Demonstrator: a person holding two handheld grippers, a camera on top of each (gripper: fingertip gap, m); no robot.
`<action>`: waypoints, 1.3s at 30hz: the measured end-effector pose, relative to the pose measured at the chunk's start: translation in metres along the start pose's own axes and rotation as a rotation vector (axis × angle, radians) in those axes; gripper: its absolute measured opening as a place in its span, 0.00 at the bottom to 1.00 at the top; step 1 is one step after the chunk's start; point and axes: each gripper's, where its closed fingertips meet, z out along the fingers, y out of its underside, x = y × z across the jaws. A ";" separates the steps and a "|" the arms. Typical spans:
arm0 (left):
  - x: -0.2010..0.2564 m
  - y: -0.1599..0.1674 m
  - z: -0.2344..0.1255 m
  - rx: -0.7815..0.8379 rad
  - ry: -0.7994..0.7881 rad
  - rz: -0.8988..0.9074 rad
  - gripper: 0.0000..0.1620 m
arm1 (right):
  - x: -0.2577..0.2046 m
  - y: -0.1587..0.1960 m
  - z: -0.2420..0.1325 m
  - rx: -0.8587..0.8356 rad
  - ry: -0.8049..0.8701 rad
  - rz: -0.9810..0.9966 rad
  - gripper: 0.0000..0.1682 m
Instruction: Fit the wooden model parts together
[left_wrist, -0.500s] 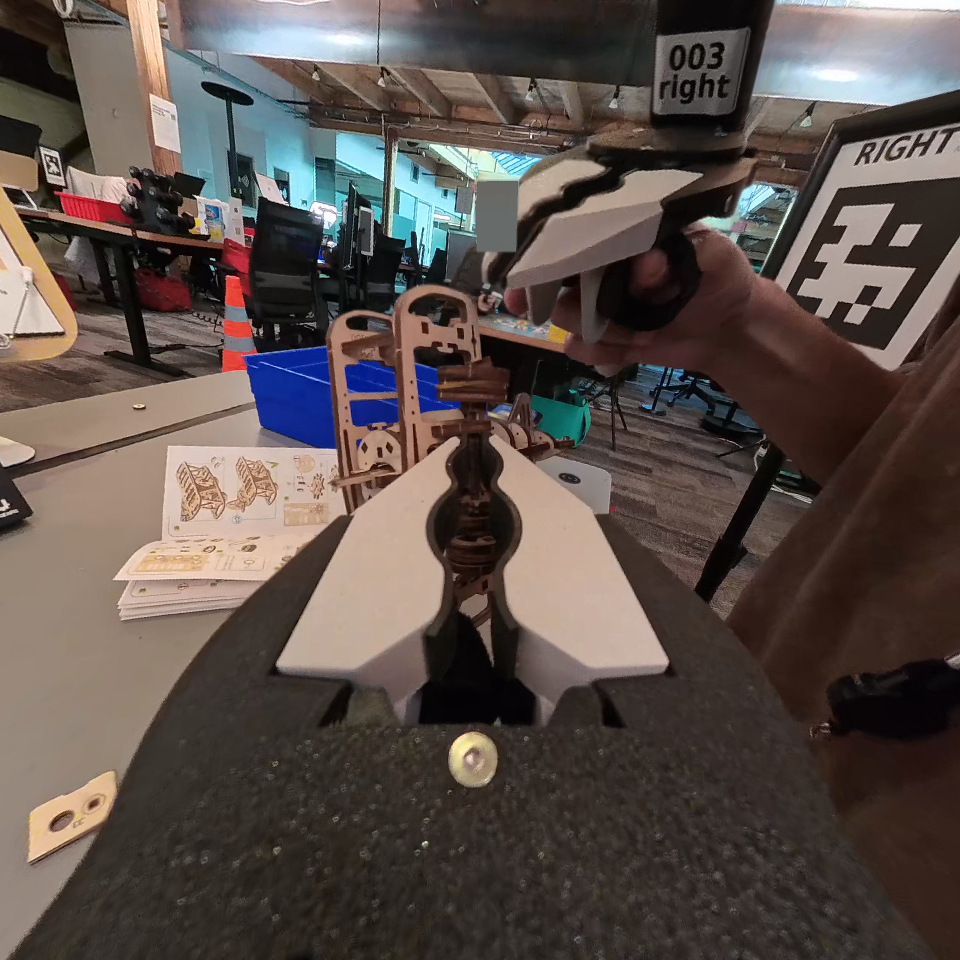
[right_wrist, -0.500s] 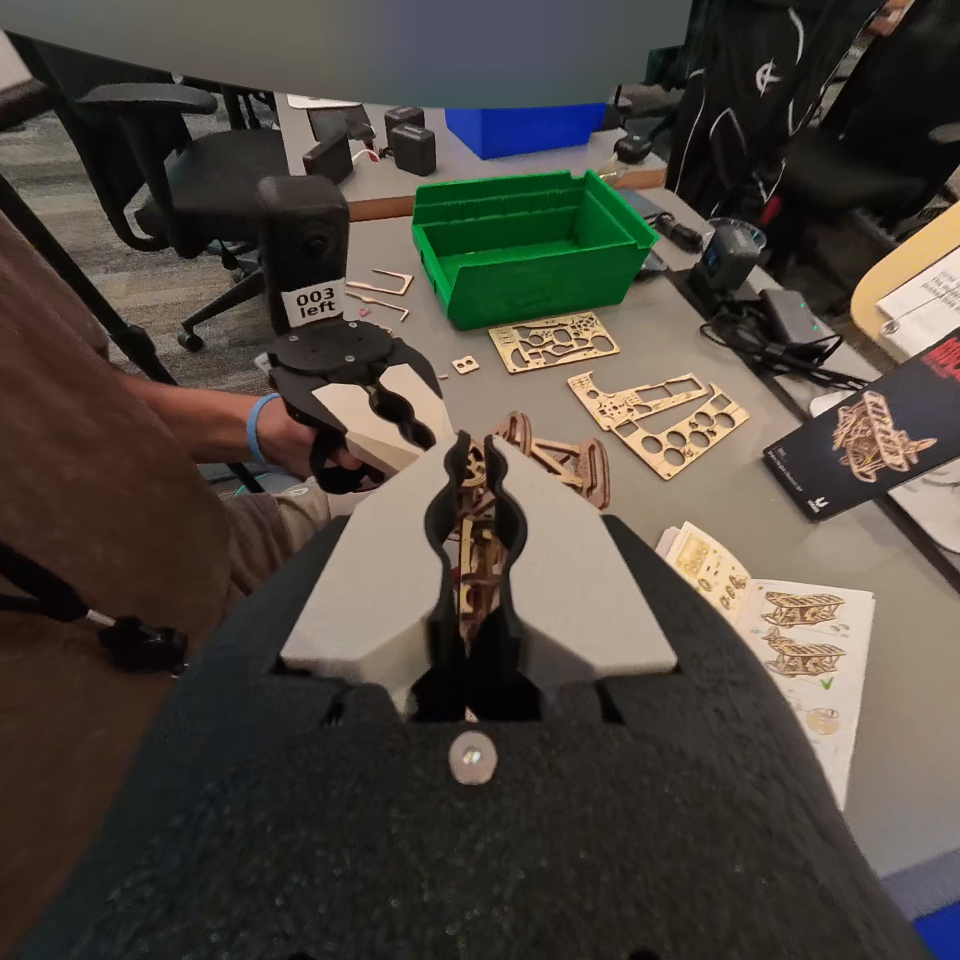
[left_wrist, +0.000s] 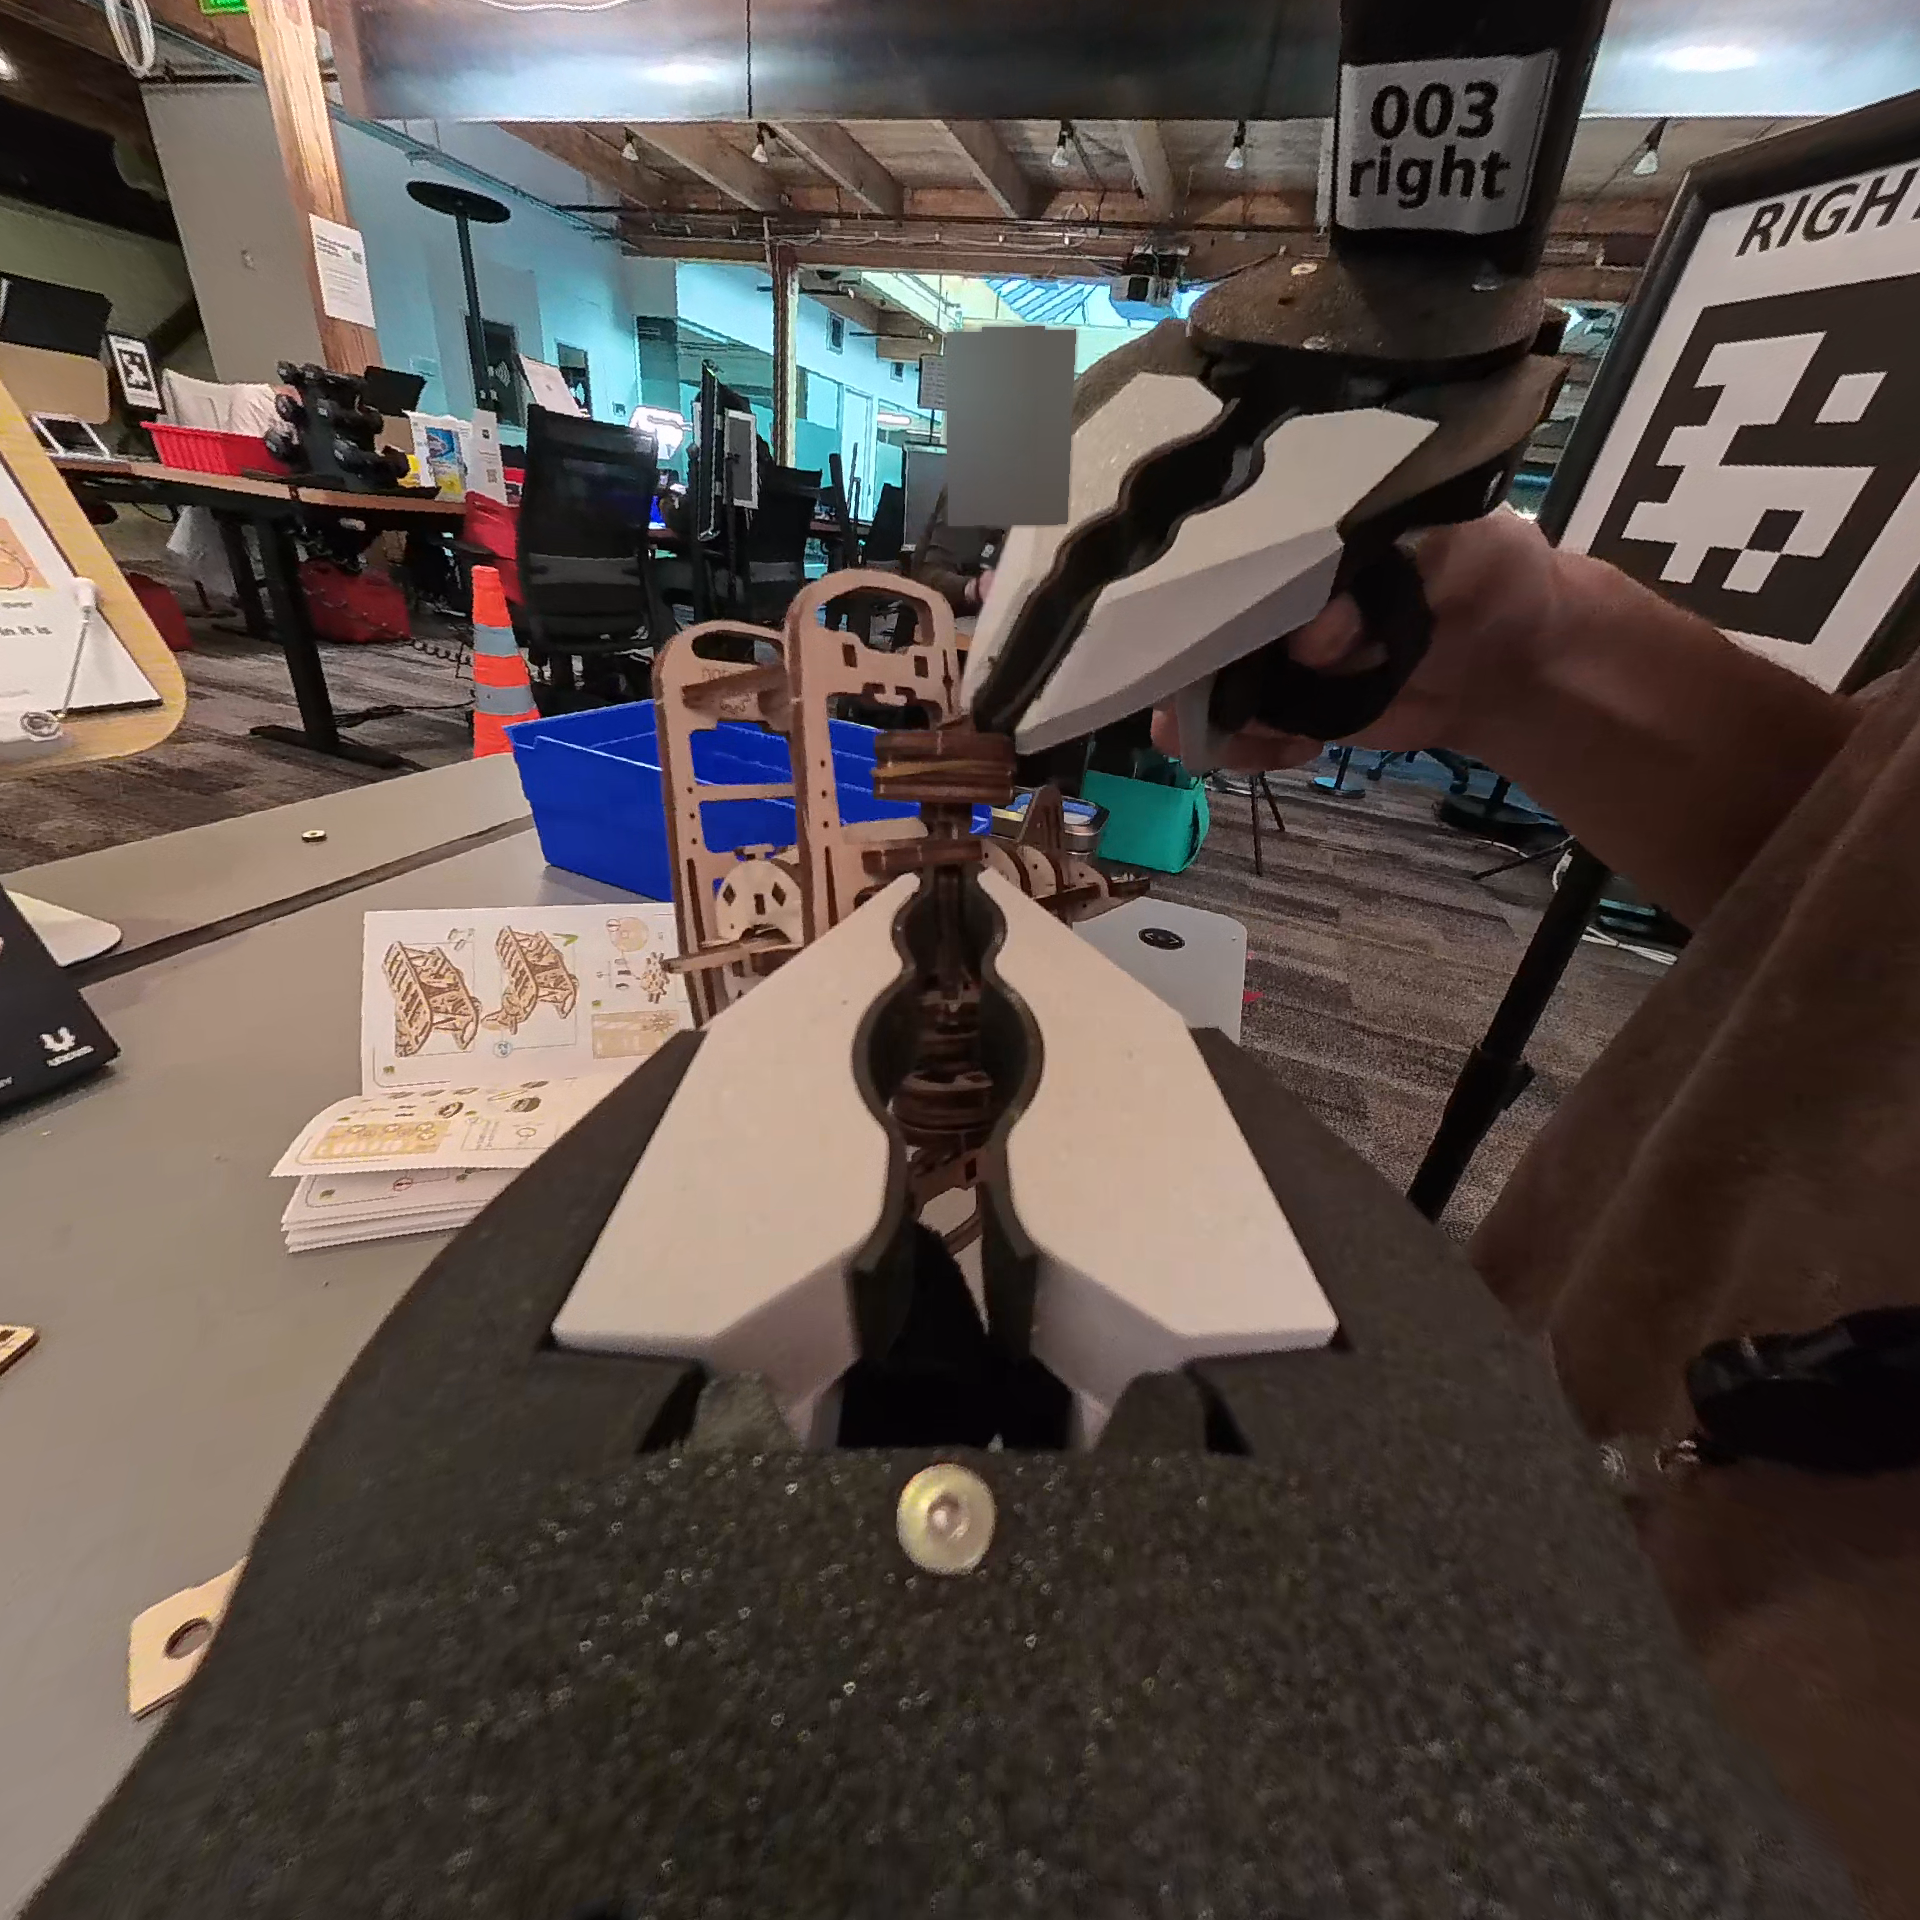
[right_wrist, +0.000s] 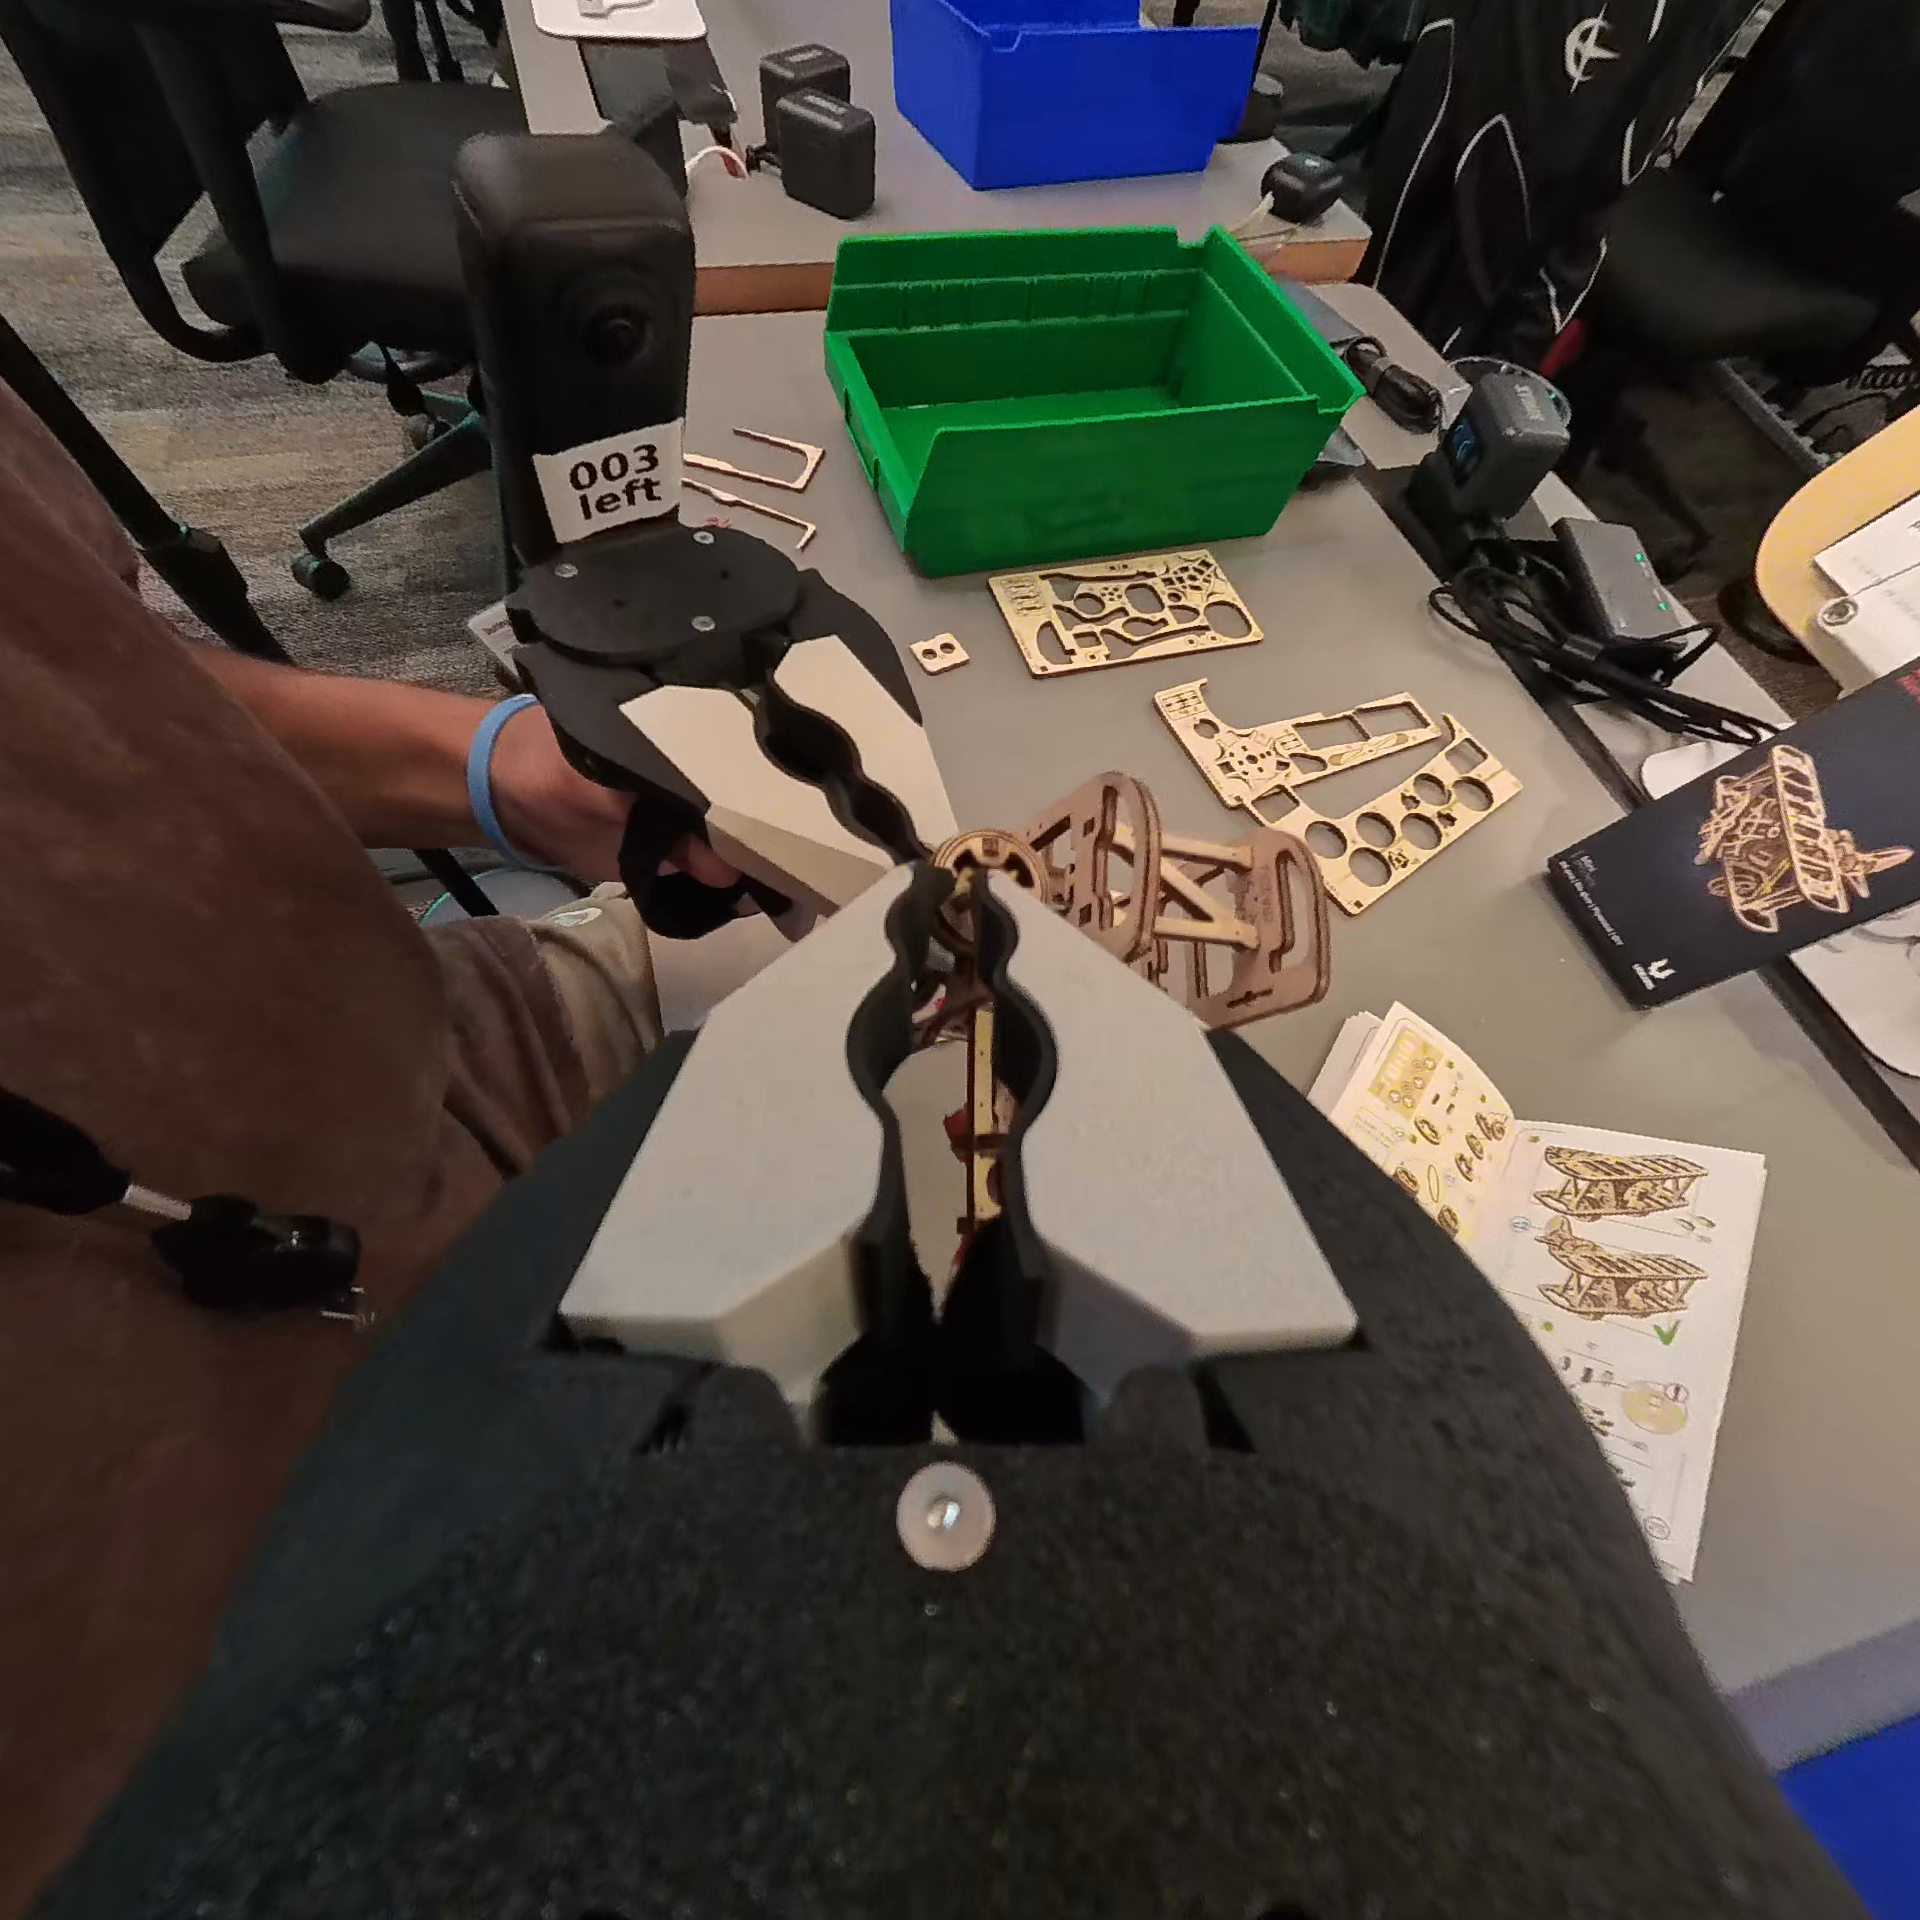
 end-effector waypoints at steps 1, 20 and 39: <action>0.000 0.000 0.000 -0.002 0.000 0.002 0.00 | -0.001 -0.001 0.000 0.006 -0.005 0.004 0.04; 0.002 0.002 0.002 -0.018 -0.007 0.032 0.00 | -0.002 0.001 -0.001 0.013 -0.056 0.062 0.05; 0.007 0.008 0.004 -0.066 -0.012 0.119 0.00 | 0.000 0.008 -0.004 -0.056 -0.090 0.125 0.01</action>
